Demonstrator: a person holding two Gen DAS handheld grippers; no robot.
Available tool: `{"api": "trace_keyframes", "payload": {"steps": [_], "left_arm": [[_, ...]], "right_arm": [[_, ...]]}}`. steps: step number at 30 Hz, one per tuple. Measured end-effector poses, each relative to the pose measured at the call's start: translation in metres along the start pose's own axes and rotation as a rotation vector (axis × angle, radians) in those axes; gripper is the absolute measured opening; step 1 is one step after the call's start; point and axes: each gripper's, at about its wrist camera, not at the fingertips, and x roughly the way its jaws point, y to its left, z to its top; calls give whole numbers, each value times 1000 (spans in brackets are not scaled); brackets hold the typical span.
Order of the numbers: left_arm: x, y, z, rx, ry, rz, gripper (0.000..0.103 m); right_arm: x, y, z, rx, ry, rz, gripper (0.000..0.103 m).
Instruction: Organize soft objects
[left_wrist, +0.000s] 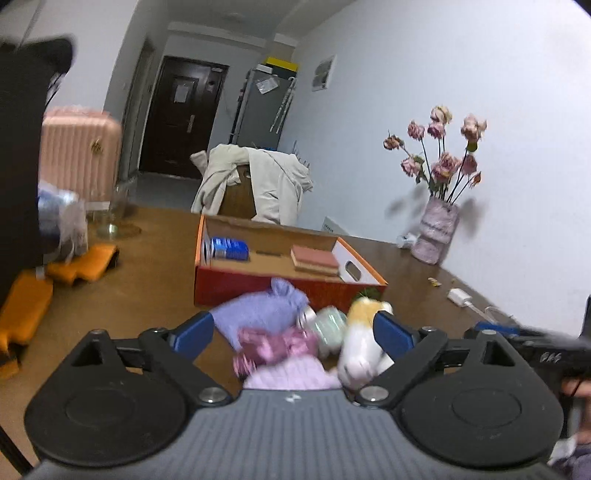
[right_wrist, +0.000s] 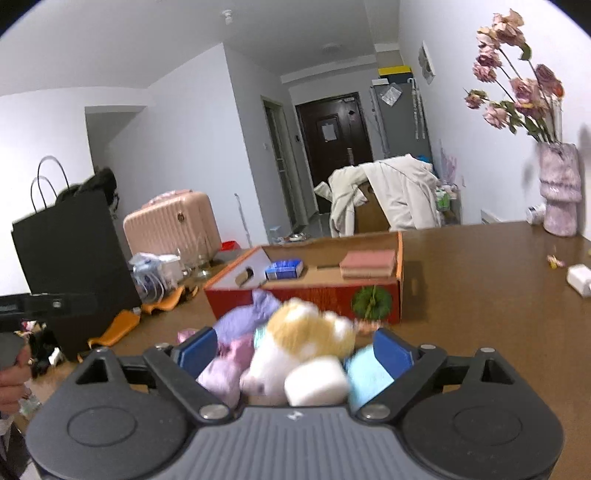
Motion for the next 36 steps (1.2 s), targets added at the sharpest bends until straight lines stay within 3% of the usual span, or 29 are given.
{"api": "trace_keyframes", "payload": {"steps": [4, 8, 16, 19, 21, 24, 26, 29, 34, 36], "left_arm": [[-22, 5, -33, -23, -29, 68, 97], [-23, 4, -49, -4, 12, 91, 97], [3, 9, -54, -12, 62, 93, 97], [23, 11, -54, -20, 86, 97, 96], [40, 12, -55, -23, 114, 87, 93], [66, 15, -58, -38, 155, 87, 75], [79, 21, -59, -72, 176, 84, 61], [94, 30, -59, -118, 184, 98, 53], [108, 49, -57, -216, 219, 39, 38], [111, 54, -58, -252, 234, 21, 37]], "right_arm": [[-14, 16, -32, 1, 4, -24, 91], [-15, 29, -47, 2, 16, 10, 91], [5, 40, -48, -42, 54, 19, 90], [18, 43, -41, -34, 55, 50, 83], [34, 46, -40, -23, 67, 88, 78], [65, 52, -41, -2, 111, 113, 62], [91, 54, -41, 13, 140, 133, 57], [121, 56, -42, 36, 165, 151, 46], [153, 60, -43, 29, 221, 151, 39], [160, 60, -45, 45, 239, 169, 36]]}}
